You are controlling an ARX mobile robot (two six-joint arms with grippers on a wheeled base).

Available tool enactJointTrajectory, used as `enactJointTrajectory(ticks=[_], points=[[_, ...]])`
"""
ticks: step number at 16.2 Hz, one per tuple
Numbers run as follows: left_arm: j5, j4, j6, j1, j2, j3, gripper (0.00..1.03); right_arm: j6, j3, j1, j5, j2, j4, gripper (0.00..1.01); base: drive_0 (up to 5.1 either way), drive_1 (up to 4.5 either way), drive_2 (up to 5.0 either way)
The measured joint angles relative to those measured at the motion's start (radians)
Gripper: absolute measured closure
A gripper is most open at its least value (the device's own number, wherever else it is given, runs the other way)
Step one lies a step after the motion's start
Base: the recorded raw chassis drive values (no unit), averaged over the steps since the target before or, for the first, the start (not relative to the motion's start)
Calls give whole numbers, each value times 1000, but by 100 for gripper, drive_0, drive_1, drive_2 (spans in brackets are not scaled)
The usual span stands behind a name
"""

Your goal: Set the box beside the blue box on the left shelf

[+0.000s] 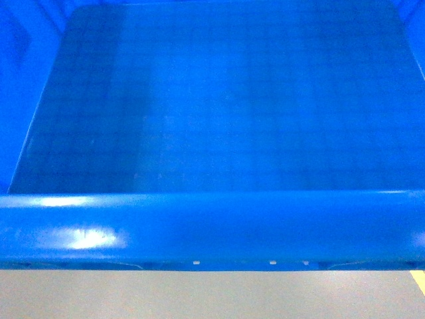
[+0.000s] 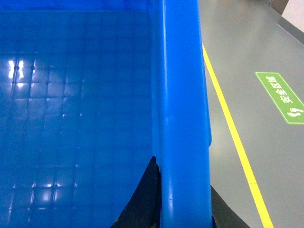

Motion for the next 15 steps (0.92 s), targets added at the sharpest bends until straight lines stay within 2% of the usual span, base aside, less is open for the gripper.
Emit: enactJointTrajectory(ticks=[15], points=[[2, 11, 1, 0, 0, 0, 94, 0, 0, 0, 0, 0, 7, 92, 6, 430, -418]])
